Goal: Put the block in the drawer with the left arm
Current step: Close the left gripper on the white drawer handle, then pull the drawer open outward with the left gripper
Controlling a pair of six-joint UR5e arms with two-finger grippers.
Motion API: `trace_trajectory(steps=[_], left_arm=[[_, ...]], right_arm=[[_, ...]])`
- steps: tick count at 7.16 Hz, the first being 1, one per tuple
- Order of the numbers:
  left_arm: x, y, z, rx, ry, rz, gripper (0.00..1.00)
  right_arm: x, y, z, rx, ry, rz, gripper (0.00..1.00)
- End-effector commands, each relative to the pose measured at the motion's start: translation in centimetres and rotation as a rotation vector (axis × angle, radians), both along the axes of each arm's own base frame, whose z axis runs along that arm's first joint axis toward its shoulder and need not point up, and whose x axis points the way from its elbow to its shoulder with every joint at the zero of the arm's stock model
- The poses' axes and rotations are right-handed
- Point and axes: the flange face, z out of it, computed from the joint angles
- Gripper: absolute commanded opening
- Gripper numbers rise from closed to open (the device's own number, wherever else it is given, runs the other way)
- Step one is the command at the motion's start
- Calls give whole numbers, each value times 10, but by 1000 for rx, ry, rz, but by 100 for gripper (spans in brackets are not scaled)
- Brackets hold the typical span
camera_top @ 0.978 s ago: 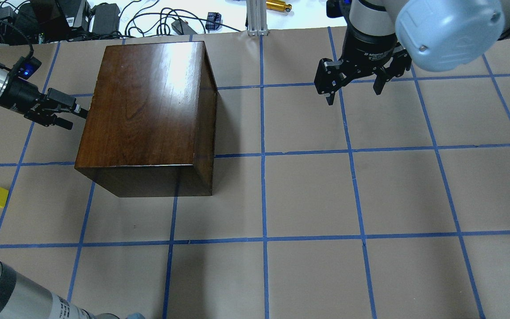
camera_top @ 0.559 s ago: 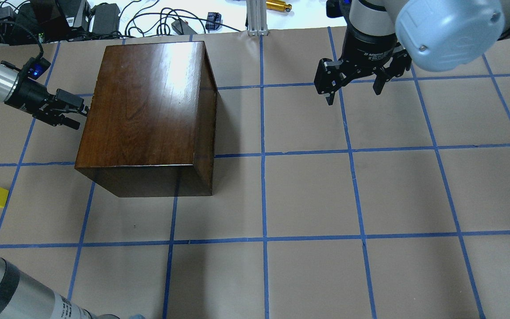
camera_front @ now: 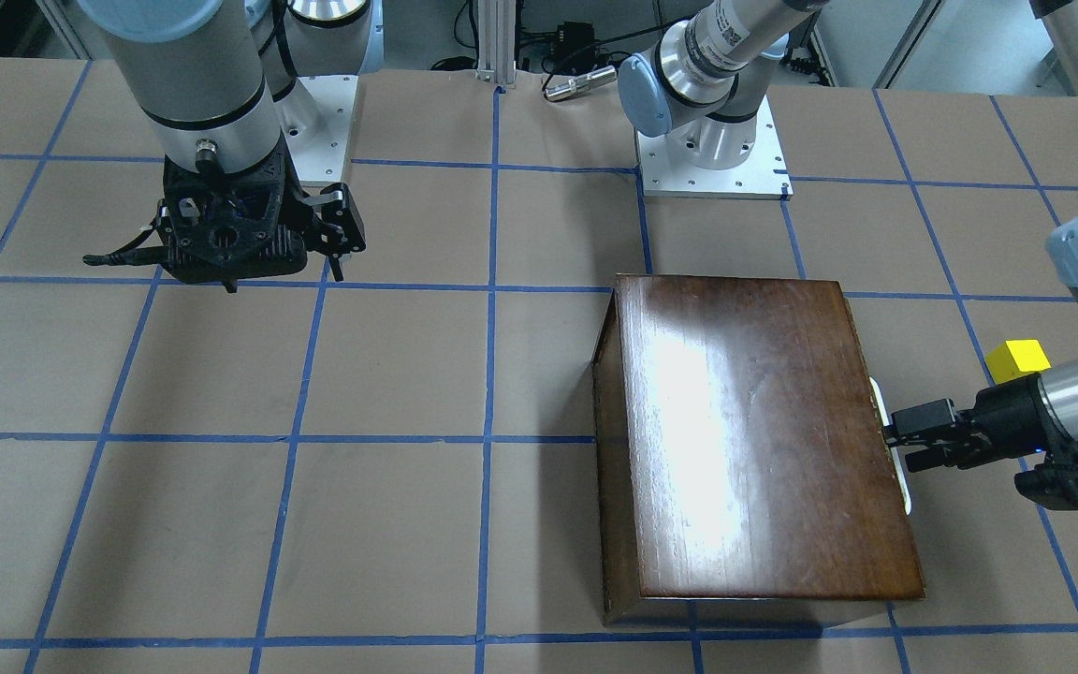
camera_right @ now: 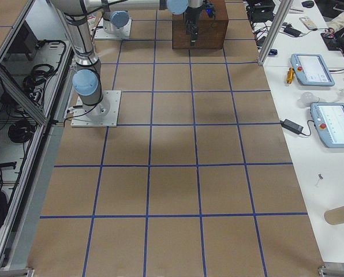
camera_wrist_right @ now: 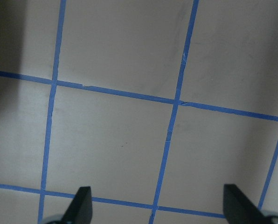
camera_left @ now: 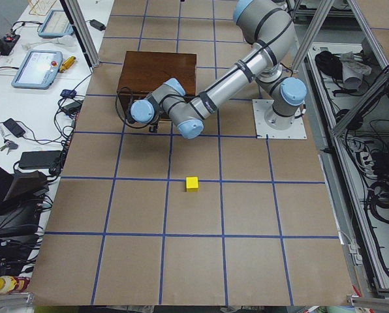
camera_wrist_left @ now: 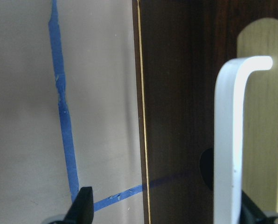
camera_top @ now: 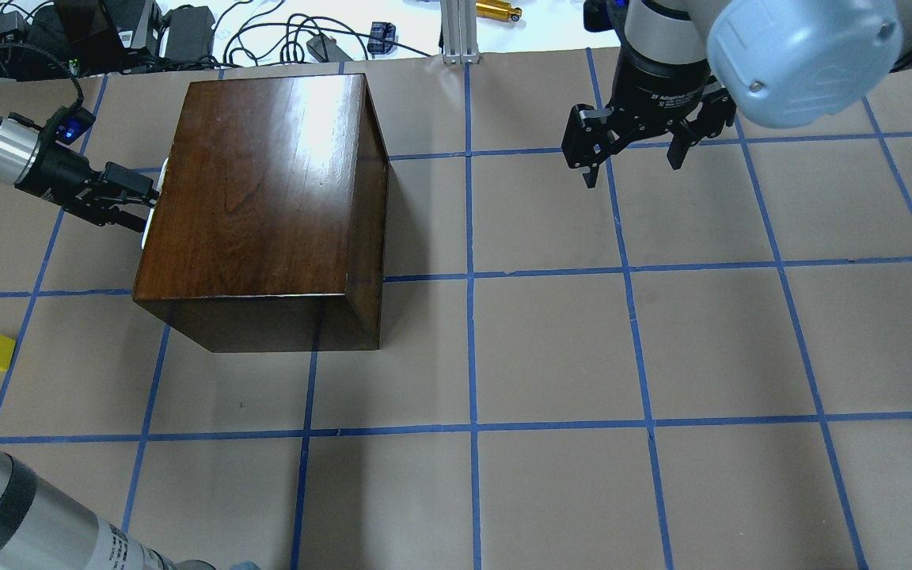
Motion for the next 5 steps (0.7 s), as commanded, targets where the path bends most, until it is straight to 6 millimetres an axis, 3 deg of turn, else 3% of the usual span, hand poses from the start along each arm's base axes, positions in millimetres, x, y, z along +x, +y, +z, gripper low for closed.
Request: trace_trajectory(steps=[1, 5], left_arm=[[8, 1, 4, -9, -15, 2, 100], [54, 20, 1, -7, -30, 45, 100]], right_arm=[[0, 0, 0, 0, -1, 1, 100], [0, 0, 0, 0, 1, 1, 100]])
